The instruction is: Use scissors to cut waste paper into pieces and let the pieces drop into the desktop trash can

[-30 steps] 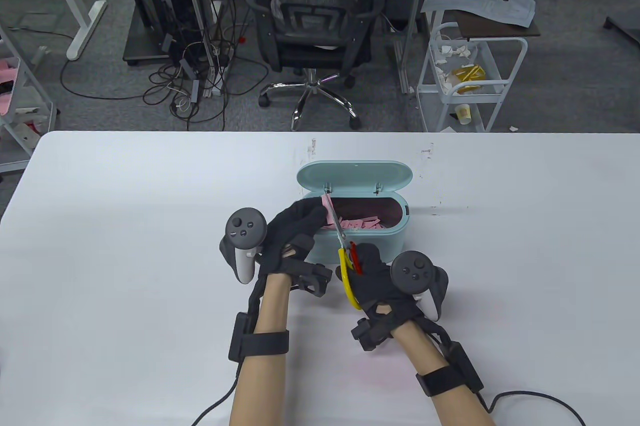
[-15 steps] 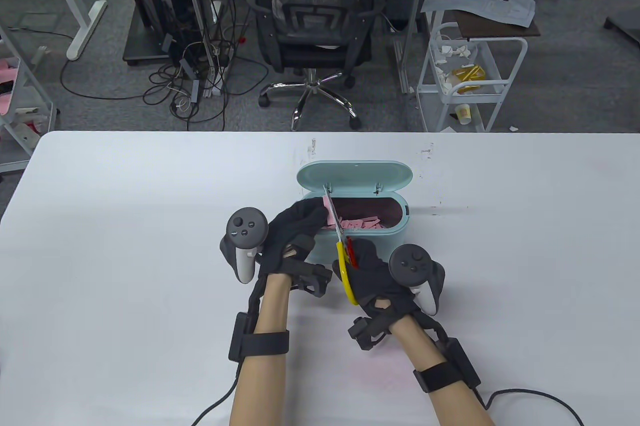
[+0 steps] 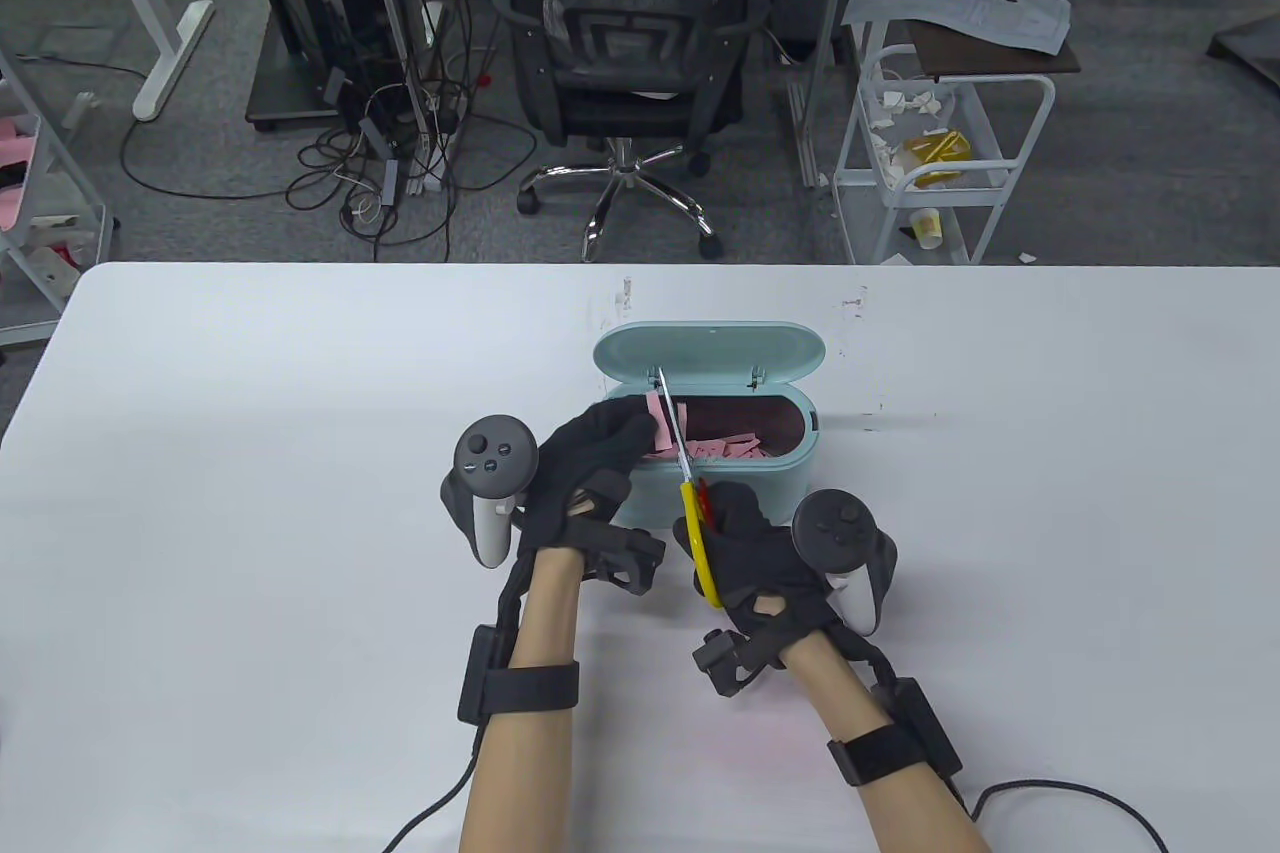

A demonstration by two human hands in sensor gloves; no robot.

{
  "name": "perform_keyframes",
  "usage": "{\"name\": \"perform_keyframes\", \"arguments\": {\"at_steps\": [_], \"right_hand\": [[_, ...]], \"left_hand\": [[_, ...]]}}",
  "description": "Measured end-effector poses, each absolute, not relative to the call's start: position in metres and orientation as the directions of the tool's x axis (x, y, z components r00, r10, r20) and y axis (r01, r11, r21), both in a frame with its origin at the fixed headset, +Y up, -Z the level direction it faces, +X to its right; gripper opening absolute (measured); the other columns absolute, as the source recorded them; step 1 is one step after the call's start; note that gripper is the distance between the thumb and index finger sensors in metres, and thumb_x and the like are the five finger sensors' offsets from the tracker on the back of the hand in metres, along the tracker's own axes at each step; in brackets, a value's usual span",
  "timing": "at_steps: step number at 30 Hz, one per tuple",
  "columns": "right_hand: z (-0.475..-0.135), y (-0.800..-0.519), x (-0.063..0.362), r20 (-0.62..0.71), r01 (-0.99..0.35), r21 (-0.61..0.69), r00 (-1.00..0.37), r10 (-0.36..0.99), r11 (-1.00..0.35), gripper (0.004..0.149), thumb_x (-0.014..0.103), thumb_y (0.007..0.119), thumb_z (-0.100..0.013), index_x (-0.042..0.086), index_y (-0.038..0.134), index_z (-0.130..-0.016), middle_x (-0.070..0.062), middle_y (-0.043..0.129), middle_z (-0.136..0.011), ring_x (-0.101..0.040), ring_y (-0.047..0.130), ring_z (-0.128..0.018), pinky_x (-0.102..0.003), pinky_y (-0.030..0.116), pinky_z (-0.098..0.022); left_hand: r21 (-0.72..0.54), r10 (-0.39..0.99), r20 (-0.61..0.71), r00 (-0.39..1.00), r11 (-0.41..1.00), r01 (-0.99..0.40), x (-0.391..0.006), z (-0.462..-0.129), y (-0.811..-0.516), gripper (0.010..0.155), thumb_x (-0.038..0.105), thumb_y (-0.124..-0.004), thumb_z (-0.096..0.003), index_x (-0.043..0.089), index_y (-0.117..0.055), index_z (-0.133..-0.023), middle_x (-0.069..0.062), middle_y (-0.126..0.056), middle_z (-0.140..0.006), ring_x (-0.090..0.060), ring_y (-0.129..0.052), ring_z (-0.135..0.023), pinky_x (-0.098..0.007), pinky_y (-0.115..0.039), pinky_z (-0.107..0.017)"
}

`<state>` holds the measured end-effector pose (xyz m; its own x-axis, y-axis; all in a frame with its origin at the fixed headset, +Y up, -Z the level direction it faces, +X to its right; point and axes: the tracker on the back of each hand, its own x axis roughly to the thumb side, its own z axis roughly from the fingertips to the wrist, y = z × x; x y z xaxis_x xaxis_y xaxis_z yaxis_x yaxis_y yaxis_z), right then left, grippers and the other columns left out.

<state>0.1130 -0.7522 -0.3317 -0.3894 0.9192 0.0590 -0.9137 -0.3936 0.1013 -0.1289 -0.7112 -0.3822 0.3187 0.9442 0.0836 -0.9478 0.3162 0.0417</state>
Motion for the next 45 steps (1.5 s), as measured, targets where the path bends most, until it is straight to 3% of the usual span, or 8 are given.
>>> {"name": "perform_keyframes", "arguments": {"at_steps": [7,11,14,21,30,45], "right_hand": [[-0.328,-0.758,0.122,0.041,-0.910,0.139,-0.388,0.921,-0.390,0.078,0.066,0.071,-0.037,0.014,0.049,-0.090,0.006,0.086,-0.062,-0.016,0.098,-0.030,-0.060,0.072,-0.052],[-0.321,-0.760,0.124,0.081,-0.839,0.182,-0.507,0.858,-0.513,0.088,0.074,0.067,-0.036,0.017,0.035,-0.096,0.002,0.076,-0.077,-0.024,0.094,-0.051,-0.066,0.060,-0.058],[-0.315,-0.760,0.121,0.115,-0.780,0.171,-0.591,0.799,-0.602,0.090,0.075,0.065,-0.036,0.018,0.030,-0.097,0.000,0.071,-0.082,-0.027,0.090,-0.057,-0.068,0.057,-0.060],[-0.308,-0.758,0.112,0.165,-0.720,0.095,-0.669,0.724,-0.687,0.090,0.074,0.066,-0.036,0.018,0.030,-0.096,0.000,0.071,-0.081,-0.027,0.090,-0.055,-0.067,0.059,-0.059],[-0.312,-0.755,0.108,0.162,-0.713,0.054,-0.685,0.710,-0.700,0.083,0.070,0.063,-0.038,0.018,0.033,-0.096,0.001,0.073,-0.078,-0.024,0.092,-0.050,-0.066,0.061,-0.057],[-0.315,-0.753,0.108,0.182,-0.727,-0.006,-0.676,0.714,-0.687,0.077,0.062,0.071,-0.036,0.014,0.043,-0.090,0.007,0.084,-0.063,-0.015,0.098,-0.029,-0.058,0.076,-0.049]], "left_hand": [[0.039,0.951,0.082,0.299,0.297,-0.954,-0.129,-0.382,-0.712,0.035,0.047,-0.086,-0.0467,0.034,-0.095,-0.078,0.008,-0.109,-0.067,-0.015,-0.104,-0.067,-0.063,-0.052,-0.074],[0.035,0.957,0.078,0.280,0.278,-0.960,-0.130,-0.382,-0.712,0.034,0.047,-0.086,-0.0466,0.034,-0.096,-0.077,0.009,-0.109,-0.067,-0.015,-0.104,-0.067,-0.063,-0.052,-0.074],[0.037,0.958,0.075,0.276,0.274,-0.961,-0.130,-0.382,-0.712,0.034,0.047,-0.086,-0.0468,0.034,-0.095,-0.077,0.009,-0.109,-0.067,-0.015,-0.104,-0.067,-0.063,-0.052,-0.074],[0.042,0.977,0.059,0.207,0.204,-0.978,-0.133,-0.381,-0.715,0.034,0.047,-0.086,-0.0473,0.034,-0.095,-0.077,0.009,-0.109,-0.067,-0.015,-0.104,-0.067,-0.064,-0.050,-0.074],[0.045,0.972,0.060,0.225,0.223,-0.974,-0.133,-0.382,-0.715,0.034,0.048,-0.085,-0.0487,0.034,-0.095,-0.078,0.009,-0.109,-0.067,-0.014,-0.105,-0.067,-0.064,-0.051,-0.074],[0.047,0.969,0.072,0.235,0.232,-0.971,-0.133,-0.383,-0.715,0.035,0.047,-0.085,-0.0476,0.033,-0.095,-0.078,0.008,-0.110,-0.066,-0.016,-0.105,-0.066,-0.064,-0.052,-0.074]]}}
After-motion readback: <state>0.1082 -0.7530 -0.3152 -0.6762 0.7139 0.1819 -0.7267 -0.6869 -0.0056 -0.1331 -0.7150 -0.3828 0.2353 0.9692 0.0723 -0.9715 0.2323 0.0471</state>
